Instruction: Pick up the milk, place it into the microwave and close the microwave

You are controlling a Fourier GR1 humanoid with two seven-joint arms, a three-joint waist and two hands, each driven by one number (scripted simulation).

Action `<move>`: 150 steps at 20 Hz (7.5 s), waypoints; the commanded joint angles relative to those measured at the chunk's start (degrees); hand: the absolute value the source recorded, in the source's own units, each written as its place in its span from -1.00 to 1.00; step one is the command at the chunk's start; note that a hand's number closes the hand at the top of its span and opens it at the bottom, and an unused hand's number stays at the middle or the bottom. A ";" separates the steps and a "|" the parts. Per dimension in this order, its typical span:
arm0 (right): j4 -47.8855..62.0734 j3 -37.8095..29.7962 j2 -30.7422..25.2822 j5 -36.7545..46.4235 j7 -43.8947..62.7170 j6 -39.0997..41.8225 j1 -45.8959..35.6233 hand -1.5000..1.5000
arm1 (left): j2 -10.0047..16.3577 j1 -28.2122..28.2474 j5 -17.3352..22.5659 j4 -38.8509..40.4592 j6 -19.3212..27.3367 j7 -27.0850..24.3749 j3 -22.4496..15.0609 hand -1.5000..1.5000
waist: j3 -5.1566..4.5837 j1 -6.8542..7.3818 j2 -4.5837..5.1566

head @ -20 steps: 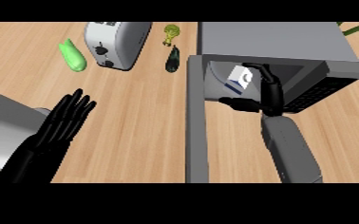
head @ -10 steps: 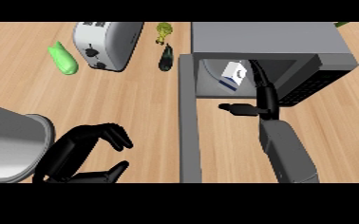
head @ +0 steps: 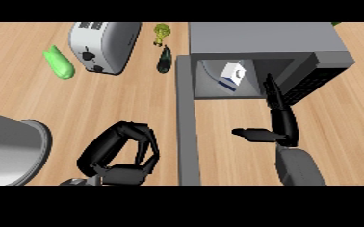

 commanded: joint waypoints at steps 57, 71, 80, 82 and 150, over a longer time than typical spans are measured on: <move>-63.98 2.50 -17.03 -32.70 27.83 24.76 26.24 -1.00 | -1.15 -51.38 51.24 45.10 63.28 -15.56 -34.03 1.00 | -0.27 -15.67 4.18; -66.57 0.48 -19.89 -36.83 30.95 24.38 22.84 -1.00 | -1.16 -53.91 57.81 50.62 61.19 -22.39 -32.92 1.00 | -0.15 -17.48 5.07; -67.14 -0.63 -21.30 -39.13 32.87 23.68 21.31 -1.00 | -1.15 -54.10 60.18 52.38 61.15 -25.96 -33.64 1.00 | -0.12 -17.95 5.39; -67.36 -1.50 -21.49 -39.75 32.96 23.31 21.13 -1.00 | -1.15 -54.19 61.13 52.18 61.04 -26.81 -33.32 1.00 | -0.10 -18.19 5.11; -68.99 -7.85 -32.51 -62.22 40.46 29.48 17.71 -1.00 | -1.16 -53.04 73.46 63.56 67.23 -30.75 -43.26 1.00 | 0.07 -13.65 4.47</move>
